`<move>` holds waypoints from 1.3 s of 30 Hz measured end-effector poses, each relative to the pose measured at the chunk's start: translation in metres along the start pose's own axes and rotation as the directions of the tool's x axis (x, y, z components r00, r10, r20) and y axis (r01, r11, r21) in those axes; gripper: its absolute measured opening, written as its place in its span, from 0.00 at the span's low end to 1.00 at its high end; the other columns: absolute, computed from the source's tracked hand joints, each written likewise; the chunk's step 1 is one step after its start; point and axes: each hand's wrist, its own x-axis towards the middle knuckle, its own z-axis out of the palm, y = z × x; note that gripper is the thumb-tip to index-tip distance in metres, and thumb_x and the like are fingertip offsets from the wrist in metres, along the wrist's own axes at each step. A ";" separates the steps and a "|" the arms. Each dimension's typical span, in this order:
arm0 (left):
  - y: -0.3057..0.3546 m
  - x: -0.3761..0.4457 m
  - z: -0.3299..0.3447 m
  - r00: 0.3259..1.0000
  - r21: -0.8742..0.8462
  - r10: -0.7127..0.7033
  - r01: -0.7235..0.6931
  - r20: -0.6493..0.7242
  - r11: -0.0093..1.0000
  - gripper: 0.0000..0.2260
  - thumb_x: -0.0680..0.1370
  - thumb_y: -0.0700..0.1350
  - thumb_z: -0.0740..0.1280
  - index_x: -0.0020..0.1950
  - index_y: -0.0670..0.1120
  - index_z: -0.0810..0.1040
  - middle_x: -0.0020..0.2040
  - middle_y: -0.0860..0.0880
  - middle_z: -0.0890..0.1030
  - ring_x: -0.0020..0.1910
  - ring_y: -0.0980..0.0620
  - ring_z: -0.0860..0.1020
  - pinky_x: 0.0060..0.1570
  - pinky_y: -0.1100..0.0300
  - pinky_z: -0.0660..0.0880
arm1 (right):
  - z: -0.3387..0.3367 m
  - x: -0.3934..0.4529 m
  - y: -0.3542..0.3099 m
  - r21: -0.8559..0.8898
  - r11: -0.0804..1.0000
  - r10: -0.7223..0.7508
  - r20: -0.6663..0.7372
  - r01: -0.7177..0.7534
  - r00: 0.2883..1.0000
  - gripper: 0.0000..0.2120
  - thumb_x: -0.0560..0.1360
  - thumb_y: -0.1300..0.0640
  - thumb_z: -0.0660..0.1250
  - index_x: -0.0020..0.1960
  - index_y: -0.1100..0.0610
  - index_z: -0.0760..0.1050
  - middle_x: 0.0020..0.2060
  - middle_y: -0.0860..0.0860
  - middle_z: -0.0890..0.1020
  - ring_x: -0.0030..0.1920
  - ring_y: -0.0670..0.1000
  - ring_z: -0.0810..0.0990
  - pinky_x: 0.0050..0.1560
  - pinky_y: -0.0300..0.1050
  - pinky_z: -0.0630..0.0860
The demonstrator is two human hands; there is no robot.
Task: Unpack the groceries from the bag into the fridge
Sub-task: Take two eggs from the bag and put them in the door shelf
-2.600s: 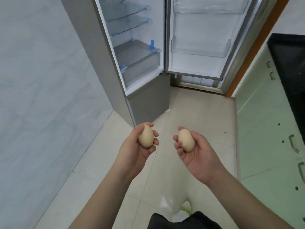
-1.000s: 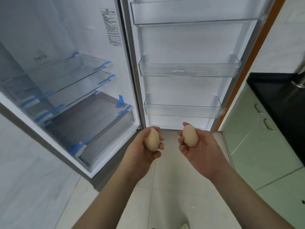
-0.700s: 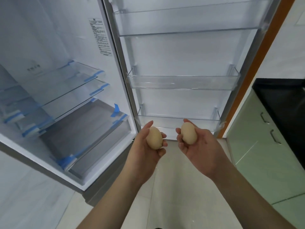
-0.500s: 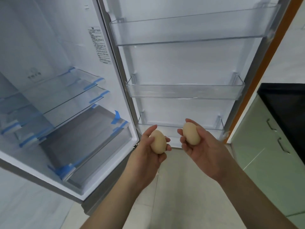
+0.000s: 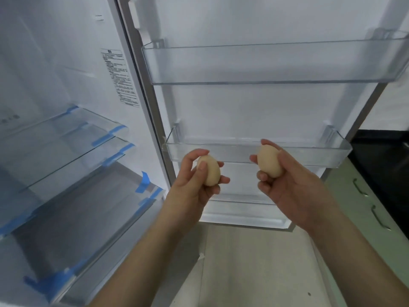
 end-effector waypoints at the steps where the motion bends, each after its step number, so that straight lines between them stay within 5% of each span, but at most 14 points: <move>1: 0.003 0.009 -0.005 1.000 -0.004 0.006 -0.006 0.011 1.000 0.12 0.80 0.49 0.60 0.62 0.49 0.72 0.54 0.41 0.79 0.46 0.45 0.80 0.40 0.61 0.76 | 0.002 0.008 -0.002 0.000 1.000 -0.014 -0.007 0.014 1.000 0.16 0.76 0.51 0.60 0.61 0.51 0.77 0.49 0.56 0.81 0.35 0.49 0.74 0.36 0.39 0.75; 8: 0.023 0.063 -0.037 0.989 0.179 -0.021 -0.005 0.146 0.984 0.19 0.76 0.51 0.69 0.66 0.56 0.71 0.60 0.44 0.77 0.52 0.45 0.81 0.47 0.58 0.75 | 0.014 0.052 -0.007 -0.074 0.996 -0.054 -0.046 0.051 0.997 0.21 0.74 0.59 0.57 0.66 0.54 0.74 0.49 0.57 0.81 0.38 0.51 0.75 0.38 0.39 0.76; 15: 0.042 0.094 -0.048 0.955 0.339 -0.030 -0.075 0.294 0.938 0.26 0.74 0.42 0.69 0.70 0.56 0.67 0.61 0.50 0.76 0.55 0.46 0.81 0.53 0.56 0.77 | 0.015 0.067 -0.027 -0.394 0.919 -0.076 -0.099 0.031 0.992 0.19 0.80 0.67 0.55 0.67 0.54 0.72 0.54 0.58 0.81 0.45 0.54 0.82 0.44 0.40 0.79; 18: 0.048 0.107 -0.042 0.959 0.452 -0.053 -0.083 0.280 0.888 0.25 0.75 0.46 0.70 0.69 0.60 0.66 0.56 0.55 0.79 0.54 0.49 0.82 0.58 0.52 0.77 | 0.016 0.073 -0.038 -0.575 0.818 -0.055 -0.064 0.008 0.996 0.20 0.79 0.65 0.60 0.68 0.52 0.71 0.58 0.57 0.80 0.52 0.55 0.84 0.52 0.39 0.79; 22: 0.051 0.128 -0.029 0.966 0.663 -0.056 -0.132 0.254 0.737 0.26 0.73 0.50 0.73 0.67 0.61 0.67 0.58 0.53 0.79 0.48 0.55 0.83 0.53 0.56 0.80 | 0.011 0.091 -0.051 -0.785 0.619 -0.067 -0.039 0.011 0.997 0.20 0.77 0.62 0.66 0.67 0.49 0.72 0.57 0.54 0.80 0.49 0.52 0.85 0.50 0.40 0.80; 24: 0.051 0.137 -0.025 0.966 0.786 -0.048 -0.178 0.256 0.592 0.26 0.72 0.51 0.74 0.67 0.61 0.68 0.61 0.56 0.75 0.45 0.59 0.82 0.49 0.64 0.79 | 0.002 0.101 -0.054 -0.904 0.428 -0.098 -0.043 0.003 0.994 0.20 0.75 0.57 0.69 0.65 0.44 0.72 0.55 0.49 0.80 0.47 0.48 0.85 0.49 0.42 0.81; 27: 0.053 0.148 -0.019 0.958 0.873 -0.038 -0.242 0.284 0.422 0.26 0.71 0.53 0.75 0.67 0.60 0.71 0.60 0.58 0.73 0.42 0.62 0.79 0.44 0.71 0.75 | -0.009 0.116 -0.054 -0.991 0.131 -0.119 -0.053 -0.037 0.991 0.21 0.72 0.50 0.71 0.63 0.39 0.71 0.50 0.42 0.78 0.44 0.44 0.81 0.40 0.32 0.75; 34: 0.051 0.173 -0.005 0.929 0.964 -0.264 -0.230 0.258 0.135 0.32 0.71 0.54 0.75 0.71 0.57 0.66 0.62 0.57 0.72 0.46 0.57 0.73 0.44 0.65 0.68 | -0.020 0.133 -0.052 -0.996 -0.083 0.057 -0.013 -0.008 0.998 0.23 0.71 0.47 0.71 0.65 0.42 0.71 0.50 0.43 0.77 0.46 0.43 0.77 0.48 0.37 0.72; 39: 0.045 0.182 0.002 0.908 0.963 -0.328 -0.270 0.261 0.019 0.22 0.70 0.53 0.75 0.61 0.54 0.74 0.55 0.55 0.77 0.40 0.60 0.73 0.37 0.64 0.69 | -0.015 0.138 -0.055 -0.981 -0.182 0.152 0.036 0.064 0.988 0.22 0.72 0.48 0.72 0.64 0.46 0.72 0.49 0.41 0.76 0.48 0.45 0.75 0.51 0.40 0.72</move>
